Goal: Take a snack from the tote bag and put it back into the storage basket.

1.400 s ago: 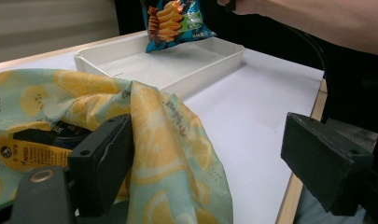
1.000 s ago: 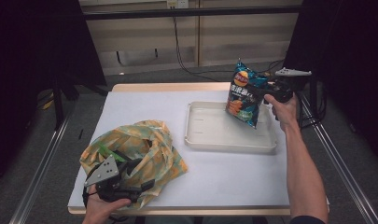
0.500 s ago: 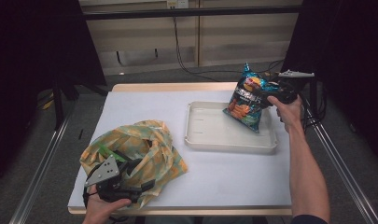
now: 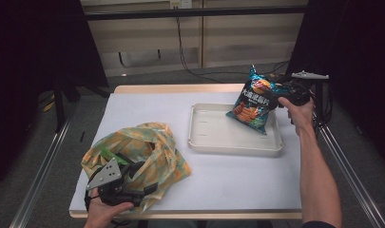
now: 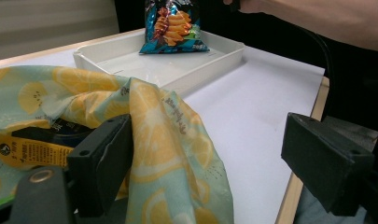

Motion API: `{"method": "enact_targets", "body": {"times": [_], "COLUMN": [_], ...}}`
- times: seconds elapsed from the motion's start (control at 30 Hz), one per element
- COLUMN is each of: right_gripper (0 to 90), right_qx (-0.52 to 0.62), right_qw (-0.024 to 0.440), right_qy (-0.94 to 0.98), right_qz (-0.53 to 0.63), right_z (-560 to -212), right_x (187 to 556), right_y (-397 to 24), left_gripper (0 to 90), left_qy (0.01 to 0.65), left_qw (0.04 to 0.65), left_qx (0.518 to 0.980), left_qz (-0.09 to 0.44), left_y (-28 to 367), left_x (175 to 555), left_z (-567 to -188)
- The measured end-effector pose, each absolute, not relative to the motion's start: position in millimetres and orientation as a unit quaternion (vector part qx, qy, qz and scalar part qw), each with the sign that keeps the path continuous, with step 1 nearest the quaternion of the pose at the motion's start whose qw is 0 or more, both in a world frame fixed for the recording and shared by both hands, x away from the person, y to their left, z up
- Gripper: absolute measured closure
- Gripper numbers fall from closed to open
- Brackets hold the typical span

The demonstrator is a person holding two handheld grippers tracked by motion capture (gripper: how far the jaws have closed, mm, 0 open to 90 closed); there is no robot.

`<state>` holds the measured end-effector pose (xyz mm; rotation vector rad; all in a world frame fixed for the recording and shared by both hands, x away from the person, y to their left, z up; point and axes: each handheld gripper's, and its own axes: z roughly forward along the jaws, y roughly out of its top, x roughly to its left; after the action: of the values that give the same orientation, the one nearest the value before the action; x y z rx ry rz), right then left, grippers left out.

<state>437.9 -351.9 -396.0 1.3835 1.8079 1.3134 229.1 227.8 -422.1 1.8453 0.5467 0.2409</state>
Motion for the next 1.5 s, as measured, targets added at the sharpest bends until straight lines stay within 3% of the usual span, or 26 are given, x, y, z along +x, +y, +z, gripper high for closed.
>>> {"method": "enact_targets", "body": {"times": [0.2,0.5,0.63,0.8,0.93,1.17,1.5], "right_gripper": [3.7,13.6,25.4,60.3,73.4,81.9,87.6], "right_qx": [0.525,0.514,0.495,0.472,0.464,0.464,0.477], "right_qw": [0.264,0.267,0.258,0.208,0.169,0.134,0.14], "right_qy": [0.651,0.647,0.659,0.696,0.723,0.751,0.763], "right_qz": [0.48,0.496,0.504,0.5,0.483,0.45,0.414], "right_z": [-397.6,-392.7,-394.7,-412.7,-436.2,-453.6,-458.4], "right_x": [419.0,373.4,359.5,356.1,361.2,376.3,393.6], "right_y": [-363.9,-359.2,-348.9,-334.8,-321.4,-307.6,-311.2], "left_gripper": [16.9,16.6,16.6,16.7,16.7,16.7,16.7], "left_qy": [0.229,0.229,0.225,0.232,0.229,0.228,0.228], "left_qw": [0.569,0.571,0.571,0.566,0.57,0.57,0.569], "left_qx": [0.784,0.782,0.782,0.784,0.782,0.783,0.783], "left_qz": [0.098,0.102,0.104,0.106,0.103,0.102,0.106], "left_y": [227.7,225.3,225.3,224.8,225.3,226.0,227.4], "left_x": [229.6,227.0,226.7,226.6,226.9,227.4,227.9], "left_z": [-422.7,-420.9,-420.4,-420.8,-421.4,-421.3,-421.2]}}
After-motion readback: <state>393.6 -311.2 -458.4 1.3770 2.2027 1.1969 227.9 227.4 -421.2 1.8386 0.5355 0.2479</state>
